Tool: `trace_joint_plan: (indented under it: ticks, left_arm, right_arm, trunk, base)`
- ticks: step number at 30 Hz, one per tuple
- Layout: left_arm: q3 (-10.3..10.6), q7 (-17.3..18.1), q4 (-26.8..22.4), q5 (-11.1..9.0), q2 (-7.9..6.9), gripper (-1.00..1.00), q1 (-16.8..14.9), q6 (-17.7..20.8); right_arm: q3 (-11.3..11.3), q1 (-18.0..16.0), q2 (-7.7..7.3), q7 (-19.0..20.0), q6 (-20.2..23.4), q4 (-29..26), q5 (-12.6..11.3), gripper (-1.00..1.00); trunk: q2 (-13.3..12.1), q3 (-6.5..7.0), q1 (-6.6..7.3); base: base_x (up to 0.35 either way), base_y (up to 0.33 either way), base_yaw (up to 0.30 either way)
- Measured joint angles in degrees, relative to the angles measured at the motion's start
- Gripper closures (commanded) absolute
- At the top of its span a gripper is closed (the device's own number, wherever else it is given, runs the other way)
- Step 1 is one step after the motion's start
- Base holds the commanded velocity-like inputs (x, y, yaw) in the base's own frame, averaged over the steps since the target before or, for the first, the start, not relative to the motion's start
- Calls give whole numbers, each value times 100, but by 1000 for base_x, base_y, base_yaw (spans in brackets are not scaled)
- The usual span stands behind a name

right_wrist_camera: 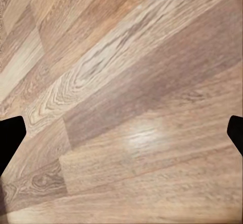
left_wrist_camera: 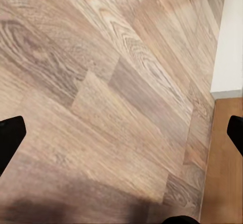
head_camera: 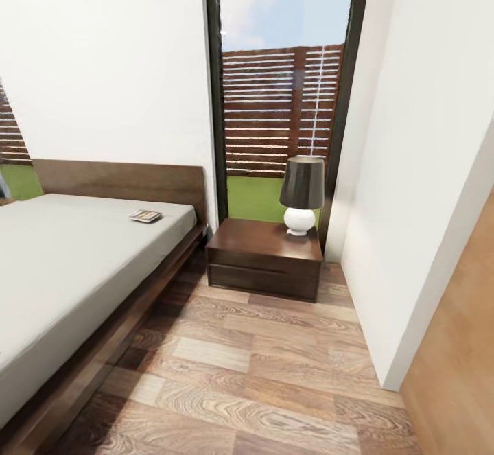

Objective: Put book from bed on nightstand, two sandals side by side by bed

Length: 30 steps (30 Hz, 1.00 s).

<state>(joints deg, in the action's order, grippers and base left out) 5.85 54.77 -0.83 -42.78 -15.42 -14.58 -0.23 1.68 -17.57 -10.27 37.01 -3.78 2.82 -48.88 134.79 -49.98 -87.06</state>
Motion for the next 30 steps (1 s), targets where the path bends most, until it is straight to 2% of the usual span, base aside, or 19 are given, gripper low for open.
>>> trace_joint_plan:
  ticks: [16,30]
  left_arm:
    - [1,1,1,0,4,-100,0,-1]
    - [0,1,1,1,5,-100,-2,6]
  right_arm:
    - [0,1,0,0,1,-1,5,-100]
    - [0,1,0,0,1,-1,5,-100]
  trunk:
    - [0,0,0]
    - [0,0,0]
  base:
    - [166,-63,125]
    - [172,-6,22]
